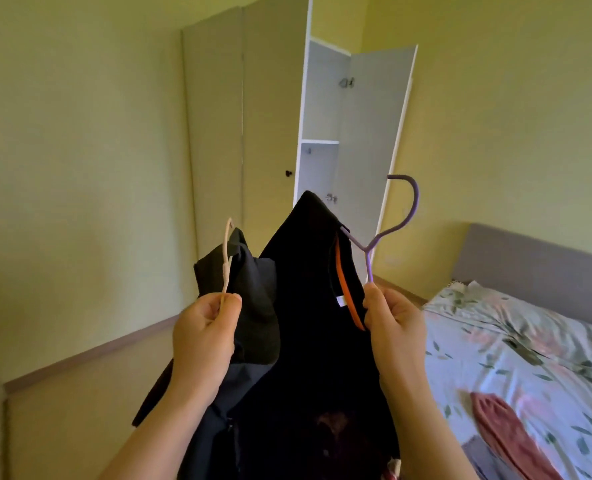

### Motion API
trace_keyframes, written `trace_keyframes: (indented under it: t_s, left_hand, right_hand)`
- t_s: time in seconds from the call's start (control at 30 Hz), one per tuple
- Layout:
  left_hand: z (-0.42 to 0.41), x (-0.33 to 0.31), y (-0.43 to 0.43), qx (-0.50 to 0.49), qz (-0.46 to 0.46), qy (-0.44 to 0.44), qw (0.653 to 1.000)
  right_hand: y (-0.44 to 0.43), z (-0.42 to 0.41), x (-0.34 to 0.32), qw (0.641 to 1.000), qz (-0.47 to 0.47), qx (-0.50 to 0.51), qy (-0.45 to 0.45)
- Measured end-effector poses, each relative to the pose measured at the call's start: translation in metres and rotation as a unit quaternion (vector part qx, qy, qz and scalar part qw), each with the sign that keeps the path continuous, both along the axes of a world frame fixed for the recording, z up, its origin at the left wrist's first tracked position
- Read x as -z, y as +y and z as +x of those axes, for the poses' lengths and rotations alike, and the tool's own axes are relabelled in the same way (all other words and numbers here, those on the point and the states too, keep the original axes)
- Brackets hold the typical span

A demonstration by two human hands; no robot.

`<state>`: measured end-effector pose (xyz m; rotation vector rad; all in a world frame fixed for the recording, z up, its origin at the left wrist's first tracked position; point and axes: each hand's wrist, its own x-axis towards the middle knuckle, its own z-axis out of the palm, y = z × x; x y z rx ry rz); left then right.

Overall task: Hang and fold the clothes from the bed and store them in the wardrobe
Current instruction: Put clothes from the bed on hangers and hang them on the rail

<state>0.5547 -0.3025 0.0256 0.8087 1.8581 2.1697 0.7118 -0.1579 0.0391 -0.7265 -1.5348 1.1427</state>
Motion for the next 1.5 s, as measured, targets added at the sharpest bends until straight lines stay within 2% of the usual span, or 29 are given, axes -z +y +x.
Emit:
trace_keyframes:
  t_s: [0.33, 0.6, 0.8, 0.93, 1.13, 1.5]
  left_hand:
    - [-0.113, 0.017, 0.021, -0.077, -0.048, -0.016, 0.996]
    - [-0.210, 0.038, 0.038, -0.079, -0.057, -0.044, 0.994]
    - [-0.291, 0.042, 0.064, 0.003, -0.073, -0.039, 0.997]
    - [-0.328, 0.037, 0.093, 0.085, -0.065, -0.070, 0.992]
    - [-0.354, 0.041, 0.152, 0.181, -0.086, -0.077, 0.977]
    - [-0.366, 0.054, 0.279, 0.255, -0.128, -0.061, 0.957]
  right_hand:
    - [0.043, -0.129, 0.023, 0.994, -0.041, -0.099, 0.000]
    - [0.065, -0.223, 0.035, 0.994, -0.055, -0.095, -0.025]
    - [0.076, -0.295, 0.046, 0.998, -0.049, -0.016, -0.030]
    - [0.089, -0.321, 0.048, 0.997, -0.054, 0.041, -0.030]
    - [0.118, -0.330, 0.056, 0.989, -0.063, 0.128, -0.043]
    - [0.209, -0.333, 0.067, 0.972, -0.094, 0.209, -0.053]
